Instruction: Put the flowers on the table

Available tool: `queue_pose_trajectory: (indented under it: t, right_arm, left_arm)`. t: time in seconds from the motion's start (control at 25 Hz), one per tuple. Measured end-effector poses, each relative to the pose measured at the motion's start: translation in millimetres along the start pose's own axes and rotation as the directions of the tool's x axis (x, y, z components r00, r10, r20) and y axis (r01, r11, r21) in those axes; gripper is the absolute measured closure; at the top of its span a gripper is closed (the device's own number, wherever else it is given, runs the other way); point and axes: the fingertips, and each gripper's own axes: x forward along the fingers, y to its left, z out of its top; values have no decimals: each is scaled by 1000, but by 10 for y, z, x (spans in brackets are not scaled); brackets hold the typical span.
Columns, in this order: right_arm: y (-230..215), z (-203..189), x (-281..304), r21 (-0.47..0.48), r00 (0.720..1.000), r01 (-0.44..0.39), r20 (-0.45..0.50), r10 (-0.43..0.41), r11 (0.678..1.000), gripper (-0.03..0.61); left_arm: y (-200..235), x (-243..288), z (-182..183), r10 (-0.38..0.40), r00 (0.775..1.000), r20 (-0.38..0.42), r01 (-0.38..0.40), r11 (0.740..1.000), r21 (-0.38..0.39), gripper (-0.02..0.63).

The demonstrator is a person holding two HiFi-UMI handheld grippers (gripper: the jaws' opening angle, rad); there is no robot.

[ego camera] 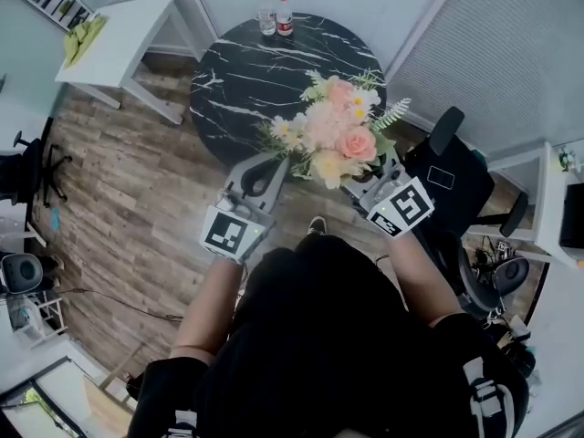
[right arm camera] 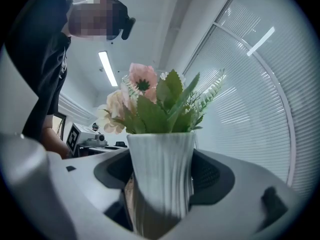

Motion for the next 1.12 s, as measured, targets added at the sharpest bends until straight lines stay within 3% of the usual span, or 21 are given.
queue_pose_trajectory:
  t: [0.4,0.72,1.12]
  right_arm:
    - [-522,-12,202,15,999,-8,31,8,1000,229]
    - [-898,-125,583,-47,999,-1,50,3,999,229]
    - [-1382,-599,1175,-36,997,69,34,-68,997,229]
  left_arm:
    - [213,369,-94,29,999,-14,-29,1000,-2,601]
    - [543,637,-240,12,1000,-4,-12,1000,-26,601]
    - [1165,1063,-685,-30,999,-26,29,999,-33,601]
